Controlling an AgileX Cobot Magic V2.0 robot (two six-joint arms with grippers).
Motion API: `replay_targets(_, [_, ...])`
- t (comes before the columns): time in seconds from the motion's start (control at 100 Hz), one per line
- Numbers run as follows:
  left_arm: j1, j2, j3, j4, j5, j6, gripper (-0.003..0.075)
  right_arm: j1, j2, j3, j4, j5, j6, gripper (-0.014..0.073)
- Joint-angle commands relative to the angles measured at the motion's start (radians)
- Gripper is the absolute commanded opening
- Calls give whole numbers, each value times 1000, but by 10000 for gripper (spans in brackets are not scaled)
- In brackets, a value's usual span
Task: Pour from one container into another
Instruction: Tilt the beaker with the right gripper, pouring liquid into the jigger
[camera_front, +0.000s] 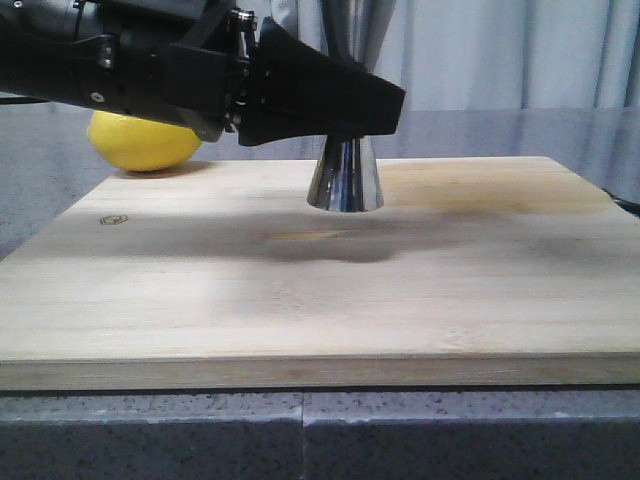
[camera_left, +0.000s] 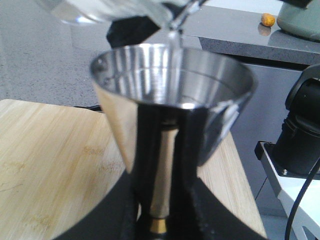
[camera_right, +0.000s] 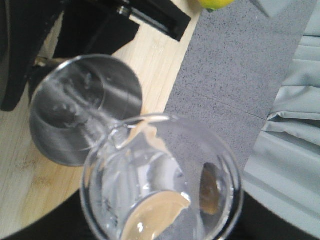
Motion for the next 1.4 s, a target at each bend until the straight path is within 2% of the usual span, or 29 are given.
replay_targets(0.0, [-8, -52, -27, -60, 111, -10, -19, 2, -30, -38, -36, -48, 0, 197])
replay_targets(0.43, [-8, -52, -27, -60, 109, -10, -19, 35, -30, -38, -84, -48, 0, 197])
replay_targets(1.39, [-8, -52, -27, -60, 109, -10, -19, 35, -30, -38, -121, -46, 0, 197])
